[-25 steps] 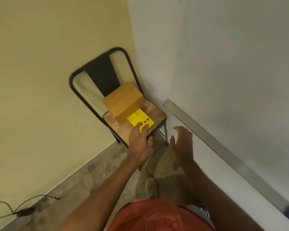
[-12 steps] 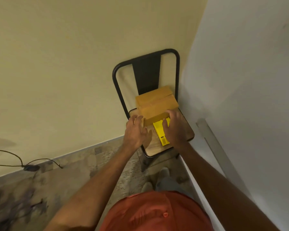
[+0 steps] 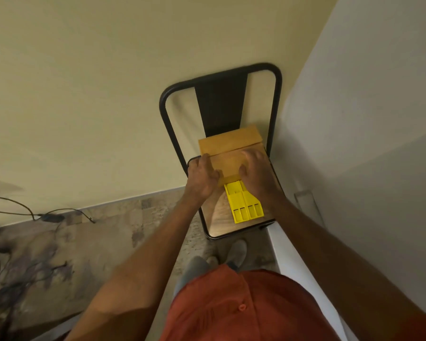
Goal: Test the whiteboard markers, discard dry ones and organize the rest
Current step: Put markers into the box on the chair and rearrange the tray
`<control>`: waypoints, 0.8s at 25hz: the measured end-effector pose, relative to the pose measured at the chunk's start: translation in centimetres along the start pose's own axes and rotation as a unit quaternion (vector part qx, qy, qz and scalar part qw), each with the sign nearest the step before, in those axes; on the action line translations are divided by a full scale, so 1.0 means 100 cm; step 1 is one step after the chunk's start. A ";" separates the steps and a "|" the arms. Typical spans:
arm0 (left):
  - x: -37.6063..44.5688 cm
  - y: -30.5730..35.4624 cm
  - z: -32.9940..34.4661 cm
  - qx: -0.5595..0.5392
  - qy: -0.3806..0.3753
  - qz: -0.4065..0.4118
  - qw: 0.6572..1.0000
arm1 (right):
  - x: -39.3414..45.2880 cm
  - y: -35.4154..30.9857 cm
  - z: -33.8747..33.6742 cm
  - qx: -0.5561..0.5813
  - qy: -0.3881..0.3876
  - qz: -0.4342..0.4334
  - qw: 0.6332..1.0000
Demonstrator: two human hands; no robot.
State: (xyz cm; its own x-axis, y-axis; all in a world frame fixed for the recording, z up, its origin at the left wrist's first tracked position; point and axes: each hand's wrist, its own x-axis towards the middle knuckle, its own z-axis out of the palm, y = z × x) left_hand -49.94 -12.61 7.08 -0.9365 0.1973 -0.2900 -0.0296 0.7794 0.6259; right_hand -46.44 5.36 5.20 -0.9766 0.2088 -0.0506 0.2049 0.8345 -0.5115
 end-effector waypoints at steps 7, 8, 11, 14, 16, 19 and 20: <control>0.010 0.000 0.001 -0.190 0.055 -0.088 0.976 | 0.004 0.005 0.005 0.048 0.022 0.013 0.999; 0.009 -0.001 -0.001 -0.216 0.062 -0.095 0.970 | 0.003 0.003 0.002 0.063 0.056 0.011 0.996; 0.002 -0.008 -0.009 -0.267 0.057 -0.096 0.957 | 0.005 -0.009 -0.010 0.070 0.130 0.001 0.989; -0.005 -0.014 -0.010 -0.183 -0.009 -0.047 0.982 | 0.005 -0.014 -0.018 0.019 0.127 -0.016 0.992; -0.004 -0.015 -0.008 -0.069 -0.068 0.017 0.995 | 0.002 -0.012 -0.017 0.031 0.094 -0.004 0.995; 0.002 -0.018 0.002 0.095 -0.099 0.118 0.983 | -0.009 -0.006 -0.008 0.047 0.028 0.048 0.997; 0.003 -0.019 0.005 0.143 -0.106 0.120 0.977 | -0.011 -0.003 -0.003 0.035 0.007 0.062 0.997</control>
State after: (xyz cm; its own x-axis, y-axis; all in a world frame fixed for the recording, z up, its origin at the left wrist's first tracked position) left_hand -49.99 -13.74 5.45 -0.8102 0.4891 -0.3229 0.3086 0.8244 0.4745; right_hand -45.40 5.06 5.70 -0.9429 0.3157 -0.1065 0.3191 0.7636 -0.5614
